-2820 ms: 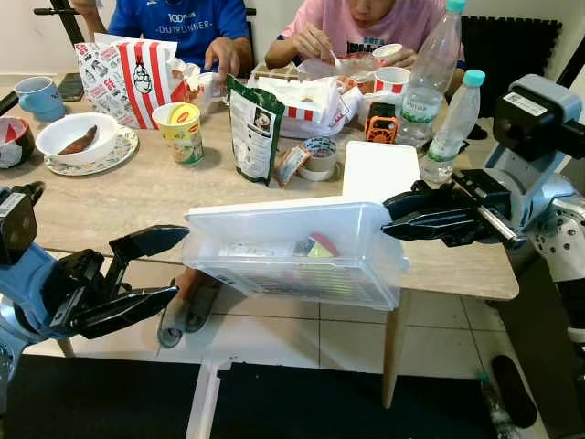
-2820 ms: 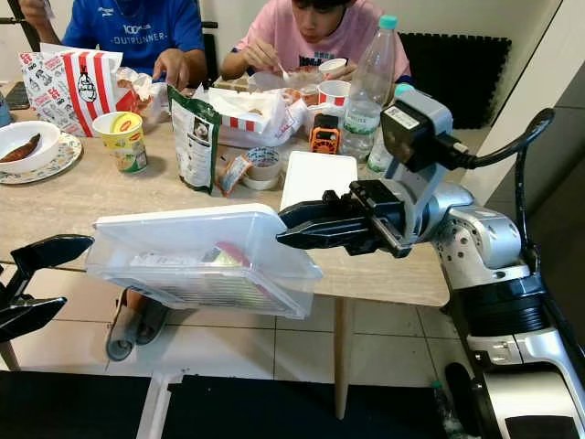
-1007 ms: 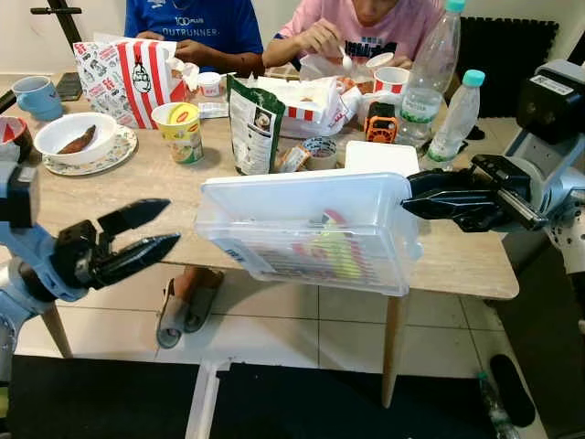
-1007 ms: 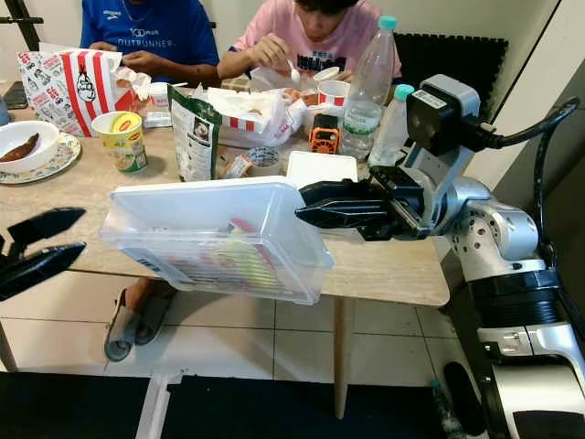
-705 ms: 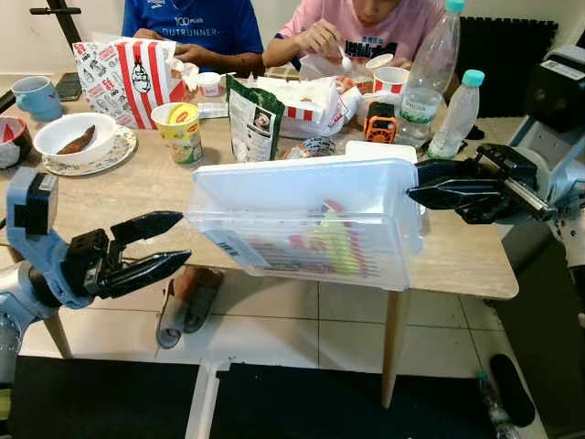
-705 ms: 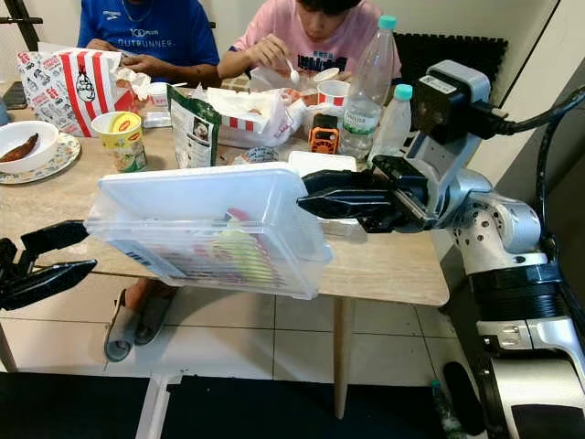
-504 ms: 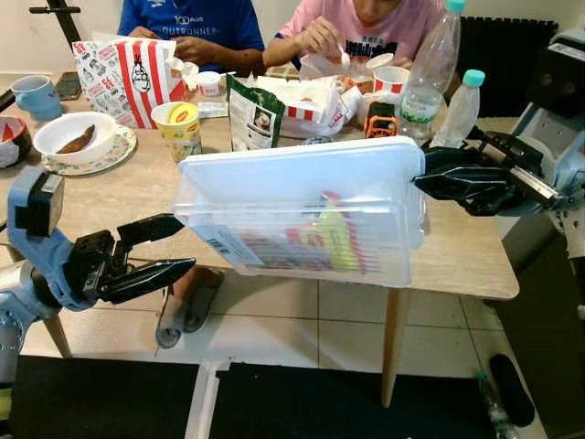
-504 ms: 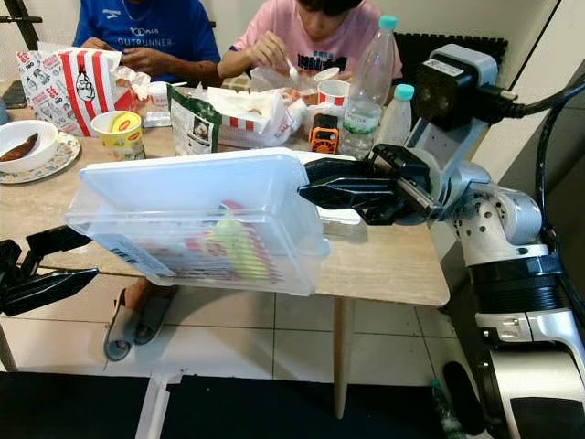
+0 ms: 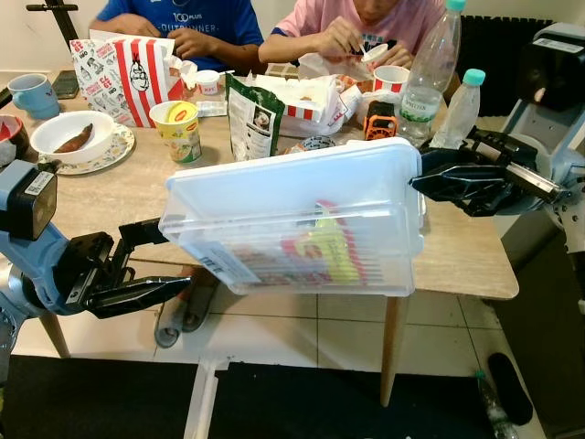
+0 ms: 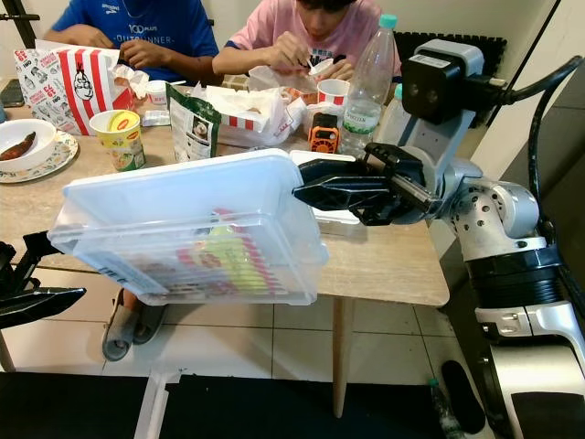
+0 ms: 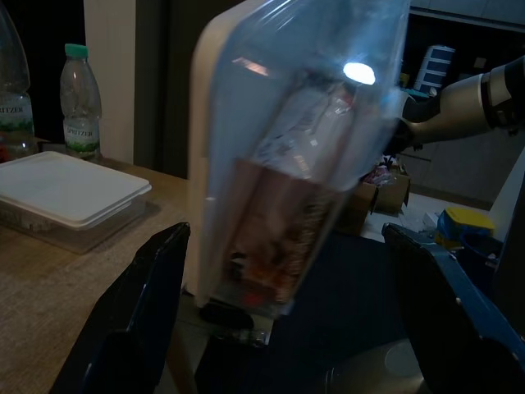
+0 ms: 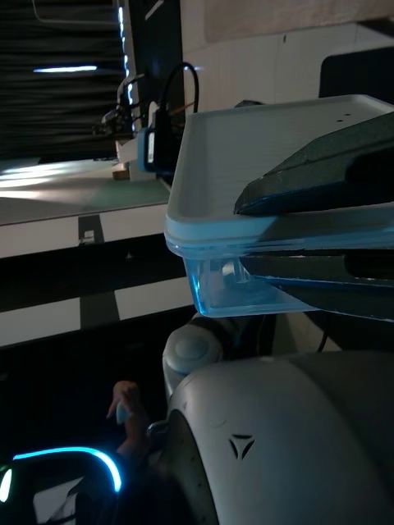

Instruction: Restocking fridge

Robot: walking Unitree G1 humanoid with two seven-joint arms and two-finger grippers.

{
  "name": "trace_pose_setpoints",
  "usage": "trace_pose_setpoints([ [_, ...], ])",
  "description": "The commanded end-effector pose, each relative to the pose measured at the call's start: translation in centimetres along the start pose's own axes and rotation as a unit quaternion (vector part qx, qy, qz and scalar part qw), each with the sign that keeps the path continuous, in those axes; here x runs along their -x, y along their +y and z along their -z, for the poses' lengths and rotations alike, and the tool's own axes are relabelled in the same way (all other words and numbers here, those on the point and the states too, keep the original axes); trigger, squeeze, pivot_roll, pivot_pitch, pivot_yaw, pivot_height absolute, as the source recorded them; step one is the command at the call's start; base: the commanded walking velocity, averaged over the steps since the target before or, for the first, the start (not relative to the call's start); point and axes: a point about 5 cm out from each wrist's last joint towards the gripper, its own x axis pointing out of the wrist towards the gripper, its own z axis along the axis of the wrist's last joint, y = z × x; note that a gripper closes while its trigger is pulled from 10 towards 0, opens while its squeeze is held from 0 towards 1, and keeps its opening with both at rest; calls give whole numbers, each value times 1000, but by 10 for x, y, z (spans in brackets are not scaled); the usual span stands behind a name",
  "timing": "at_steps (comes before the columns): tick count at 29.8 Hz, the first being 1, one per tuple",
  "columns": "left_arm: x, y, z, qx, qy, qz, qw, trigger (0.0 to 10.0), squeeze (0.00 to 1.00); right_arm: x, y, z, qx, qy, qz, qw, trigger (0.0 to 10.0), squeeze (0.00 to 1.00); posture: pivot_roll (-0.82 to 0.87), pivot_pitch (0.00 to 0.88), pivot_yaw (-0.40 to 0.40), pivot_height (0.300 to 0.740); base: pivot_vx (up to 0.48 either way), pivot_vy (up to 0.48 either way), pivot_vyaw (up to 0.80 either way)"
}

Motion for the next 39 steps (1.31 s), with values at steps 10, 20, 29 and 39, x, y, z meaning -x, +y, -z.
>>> trace_pose_setpoints([
  [10,-6,3,3,-1,15,-8,1000,10000,0,-7,7,-6,1,0,-31,1000,10000,0,16,96,-57,740,0,0,0],
  [20,-9,13,10,-9,8,-37,999,10000,0,-8,10,-2,-7,5,-38,999,10000,0,10,95,-59,740,0,0,0],
  [29,-14,17,15,-12,13,-43,999,10000,0,-10,10,1,-9,4,-42,999,10000,0,9,94,-53,740,0,0,0],
  [39,-13,16,16,-10,20,-41,999,10000,0,-10,9,4,-11,5,-44,999,10000,0,11,92,-49,740,0,0,0],
])
